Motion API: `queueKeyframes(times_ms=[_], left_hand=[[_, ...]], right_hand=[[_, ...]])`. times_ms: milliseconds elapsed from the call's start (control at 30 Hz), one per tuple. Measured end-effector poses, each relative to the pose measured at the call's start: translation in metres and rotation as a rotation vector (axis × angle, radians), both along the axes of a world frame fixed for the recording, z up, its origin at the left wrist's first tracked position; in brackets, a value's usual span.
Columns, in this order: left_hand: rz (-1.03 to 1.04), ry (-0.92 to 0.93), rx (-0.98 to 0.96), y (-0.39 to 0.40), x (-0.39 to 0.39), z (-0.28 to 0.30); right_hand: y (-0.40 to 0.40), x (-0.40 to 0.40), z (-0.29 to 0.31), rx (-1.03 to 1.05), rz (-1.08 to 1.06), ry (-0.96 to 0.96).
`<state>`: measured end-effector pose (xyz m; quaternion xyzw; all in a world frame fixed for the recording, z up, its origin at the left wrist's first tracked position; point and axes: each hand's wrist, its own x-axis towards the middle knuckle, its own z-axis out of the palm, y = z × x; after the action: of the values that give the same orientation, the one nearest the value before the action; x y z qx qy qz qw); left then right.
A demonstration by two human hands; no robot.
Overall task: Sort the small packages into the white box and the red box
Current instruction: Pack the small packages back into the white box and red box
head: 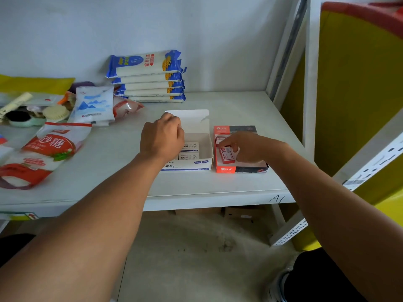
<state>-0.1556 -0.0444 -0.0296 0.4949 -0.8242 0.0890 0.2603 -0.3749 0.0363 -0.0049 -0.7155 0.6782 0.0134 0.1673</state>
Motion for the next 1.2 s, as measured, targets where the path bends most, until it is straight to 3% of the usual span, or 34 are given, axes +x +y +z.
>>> queueKeyframes(times_ms=[367,633,767,1200], left_hand=[[0.004,0.004,-0.006,-0.001,0.002,-0.001],[0.0,-0.007,-0.022,-0.006,-0.003,-0.001],[-0.017,0.002,-0.029,-0.007,-0.006,-0.001],[-0.042,0.019,-0.063,-0.012,-0.009,-0.007]], right_hand=[[-0.003,-0.014,-0.002,0.017,0.012,0.06],[-0.01,-0.042,0.003,-0.223,-0.167,0.139],[-0.016,-0.049,-0.002,-0.213,-0.202,0.265],[-0.018,-0.044,-0.03,-0.336,-0.296,0.244]])
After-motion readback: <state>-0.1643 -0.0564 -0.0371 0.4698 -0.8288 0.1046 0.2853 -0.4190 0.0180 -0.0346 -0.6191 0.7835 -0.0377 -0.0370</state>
